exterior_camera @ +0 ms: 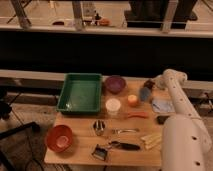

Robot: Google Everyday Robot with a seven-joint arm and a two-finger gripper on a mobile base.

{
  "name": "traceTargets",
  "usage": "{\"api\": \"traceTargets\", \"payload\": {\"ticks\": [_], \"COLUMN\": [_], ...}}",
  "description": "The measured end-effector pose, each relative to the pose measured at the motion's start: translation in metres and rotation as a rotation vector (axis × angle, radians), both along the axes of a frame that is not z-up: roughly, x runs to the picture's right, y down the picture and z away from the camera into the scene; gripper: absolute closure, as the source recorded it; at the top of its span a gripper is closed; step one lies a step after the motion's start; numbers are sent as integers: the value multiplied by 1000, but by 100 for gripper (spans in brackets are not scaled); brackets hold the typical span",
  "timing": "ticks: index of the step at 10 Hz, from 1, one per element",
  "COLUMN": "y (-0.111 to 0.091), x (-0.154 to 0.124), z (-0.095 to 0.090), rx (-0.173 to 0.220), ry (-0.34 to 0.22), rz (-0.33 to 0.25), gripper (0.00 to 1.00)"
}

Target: Place grapes in metal cup

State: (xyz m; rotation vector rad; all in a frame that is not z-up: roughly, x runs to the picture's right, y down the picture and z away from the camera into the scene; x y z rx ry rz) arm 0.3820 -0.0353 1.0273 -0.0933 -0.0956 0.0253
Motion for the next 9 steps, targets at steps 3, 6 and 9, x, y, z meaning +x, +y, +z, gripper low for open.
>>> {"api": "traceTargets", "payload": {"ticks": [3, 6, 9], "y": [-8, -14, -22], "x": [10, 25, 26], "z": [-16, -37, -62], "rx": [38, 80, 123], "ry": [17, 35, 25], "rz": [47, 85, 97], "gripper": [99, 99, 99]}}
